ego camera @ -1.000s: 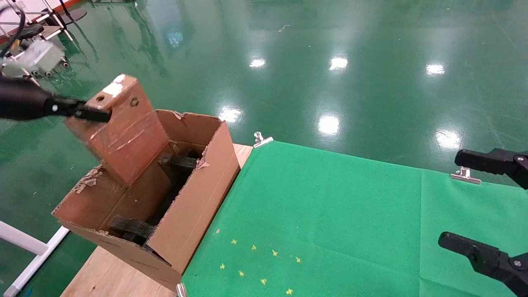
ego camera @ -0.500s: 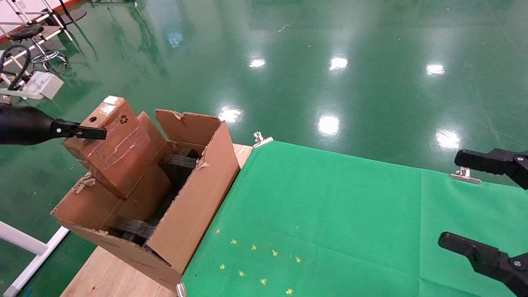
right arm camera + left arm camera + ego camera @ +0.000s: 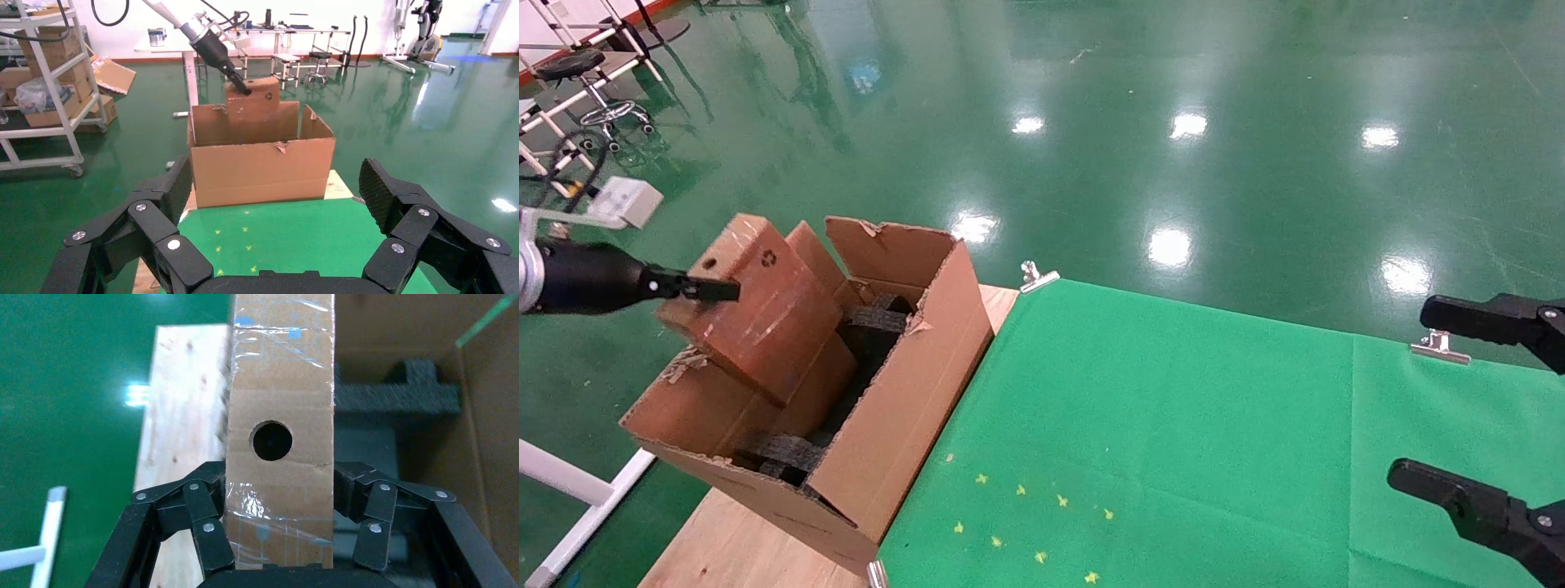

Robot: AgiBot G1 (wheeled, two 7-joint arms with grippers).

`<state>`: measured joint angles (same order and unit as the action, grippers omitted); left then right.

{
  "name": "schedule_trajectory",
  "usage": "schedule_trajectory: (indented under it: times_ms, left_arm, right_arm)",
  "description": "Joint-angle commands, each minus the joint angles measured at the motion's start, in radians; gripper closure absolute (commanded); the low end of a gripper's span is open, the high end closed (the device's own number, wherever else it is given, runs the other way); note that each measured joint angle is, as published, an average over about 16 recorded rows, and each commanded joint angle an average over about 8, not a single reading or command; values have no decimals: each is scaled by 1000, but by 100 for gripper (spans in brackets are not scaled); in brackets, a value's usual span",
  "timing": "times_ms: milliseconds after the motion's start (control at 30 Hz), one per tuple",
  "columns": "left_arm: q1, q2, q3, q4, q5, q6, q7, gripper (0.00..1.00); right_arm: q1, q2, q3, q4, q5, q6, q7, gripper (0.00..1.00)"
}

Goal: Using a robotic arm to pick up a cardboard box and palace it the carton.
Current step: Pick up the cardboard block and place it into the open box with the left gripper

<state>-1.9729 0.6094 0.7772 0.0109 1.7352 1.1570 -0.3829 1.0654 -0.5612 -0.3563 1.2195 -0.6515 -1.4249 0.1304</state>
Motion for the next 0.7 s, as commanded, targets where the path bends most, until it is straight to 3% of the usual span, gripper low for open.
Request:
schedule_trajectory:
  times_ms: [33, 300, 700]
  left_arm:
    - [5, 1, 1, 2, 2, 19, 3, 100]
    - [13, -4, 14, 5, 21, 93, -5, 100]
    - [32, -17, 11, -4, 17, 41, -5, 100]
  right_arm:
    - [0, 0, 0, 0, 0, 0, 0, 0]
    - [0, 0, 0, 0, 0, 0, 0, 0]
    - [0, 0, 0, 0, 0, 0, 0, 0]
